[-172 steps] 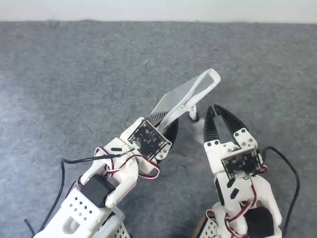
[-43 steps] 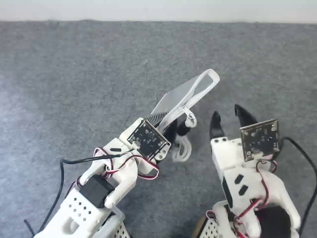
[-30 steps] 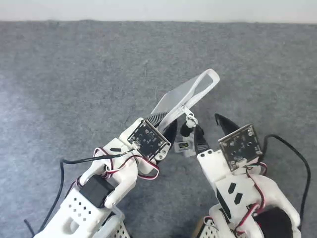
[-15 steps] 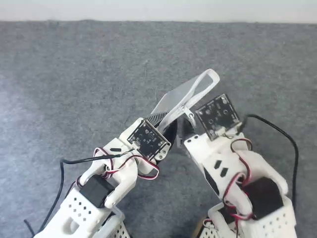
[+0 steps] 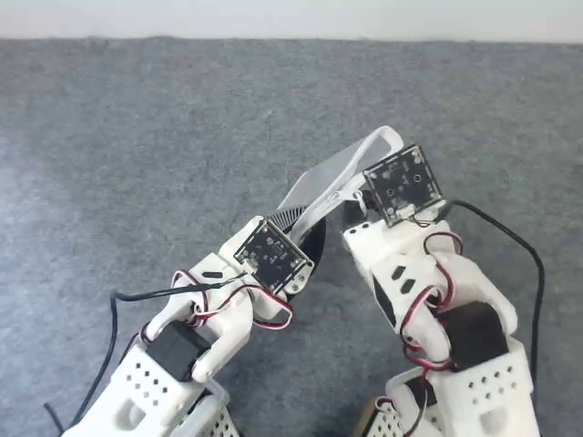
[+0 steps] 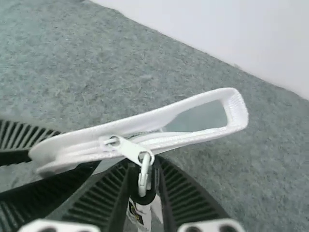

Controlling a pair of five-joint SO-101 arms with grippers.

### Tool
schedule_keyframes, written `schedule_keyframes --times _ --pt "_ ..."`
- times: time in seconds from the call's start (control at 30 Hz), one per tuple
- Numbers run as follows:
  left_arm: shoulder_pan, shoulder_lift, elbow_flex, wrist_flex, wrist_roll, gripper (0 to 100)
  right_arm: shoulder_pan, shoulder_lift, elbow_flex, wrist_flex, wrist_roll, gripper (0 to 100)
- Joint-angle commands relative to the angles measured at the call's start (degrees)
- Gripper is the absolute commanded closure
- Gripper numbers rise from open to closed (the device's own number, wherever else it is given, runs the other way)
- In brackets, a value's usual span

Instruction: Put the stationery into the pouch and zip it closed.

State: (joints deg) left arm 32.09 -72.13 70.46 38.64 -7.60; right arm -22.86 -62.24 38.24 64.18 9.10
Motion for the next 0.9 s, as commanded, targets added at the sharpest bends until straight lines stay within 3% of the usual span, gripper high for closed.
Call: schedule_keyframes --times 0.0,0.87 --pt "-0.79 0.0 -0.66 1.32 0.53 99 2.59 0.75 -0.62 -1.71 0.44 99.1" --pt "-0.79 0.0 -0.13 1.49 0.53 99 11.91 1.45 -3.34 -10.95 0.79 99.1"
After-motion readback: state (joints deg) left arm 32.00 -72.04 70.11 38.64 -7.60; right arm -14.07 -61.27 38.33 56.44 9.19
